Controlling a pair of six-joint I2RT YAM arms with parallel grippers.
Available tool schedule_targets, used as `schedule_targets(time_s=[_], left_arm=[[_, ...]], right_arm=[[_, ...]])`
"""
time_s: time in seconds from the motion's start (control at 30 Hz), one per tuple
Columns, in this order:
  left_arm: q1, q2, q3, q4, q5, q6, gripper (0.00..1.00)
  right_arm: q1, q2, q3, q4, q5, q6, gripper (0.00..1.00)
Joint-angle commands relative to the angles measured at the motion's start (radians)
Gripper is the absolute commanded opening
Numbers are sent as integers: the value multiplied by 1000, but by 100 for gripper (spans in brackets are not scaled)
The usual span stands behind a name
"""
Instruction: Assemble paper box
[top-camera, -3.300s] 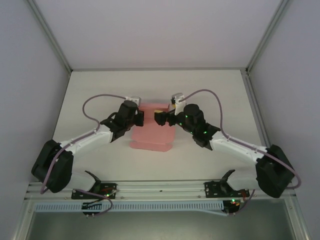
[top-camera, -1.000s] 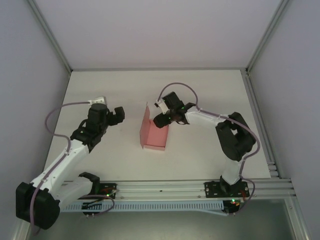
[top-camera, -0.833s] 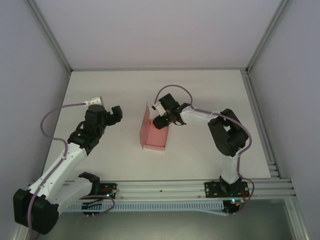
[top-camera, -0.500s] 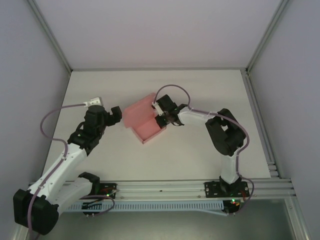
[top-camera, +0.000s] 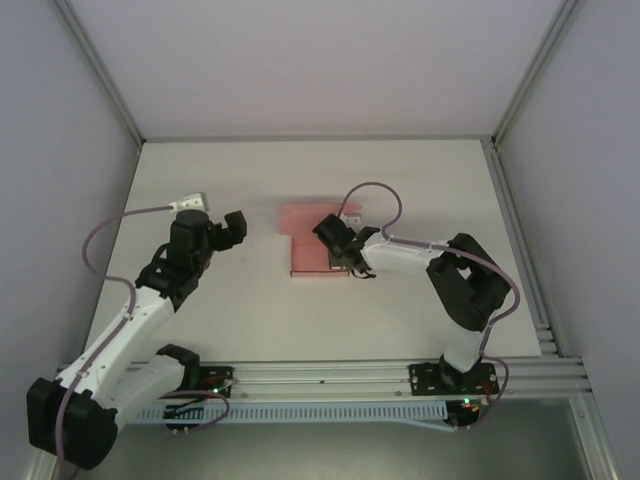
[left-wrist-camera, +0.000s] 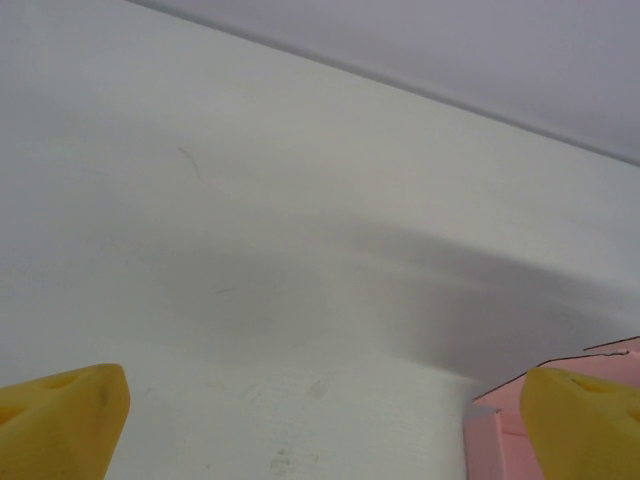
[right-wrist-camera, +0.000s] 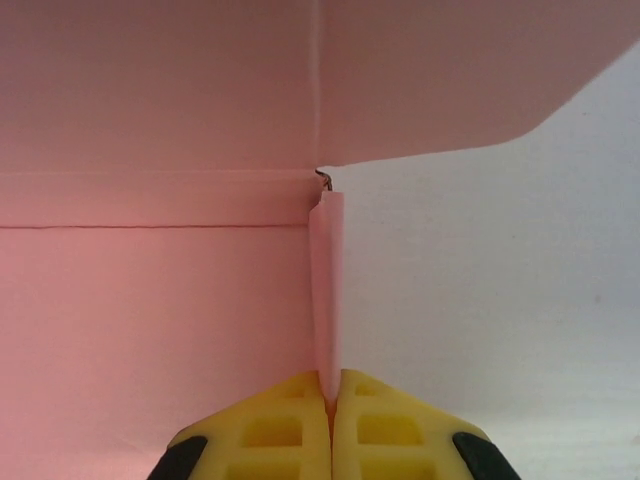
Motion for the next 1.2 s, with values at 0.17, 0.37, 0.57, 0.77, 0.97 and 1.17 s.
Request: schedule_targets(time_s=[0.17,0.37,0.57,0.77,0.97,1.17], left_arm=[[5,122,2,124,256,188,100],[5,169,11,158,398,303,100],[5,235,44,189,533,468,100],[5,393,146,163,580,613,99],[6,509,230,116,669,721,86],[6,580,295,65,731,805,62]], right_arm=[[13,-26,-16,-15,69,2,27],[12,-149,-33,8,92,-140,62],[-29,-345,-128,198,29,-380,100],[-220,-397,-183,364,-366,-564,100],[-311,-327,-116,319,-603,-751,94],[-377,-259,-77,289,-687,-770,82]])
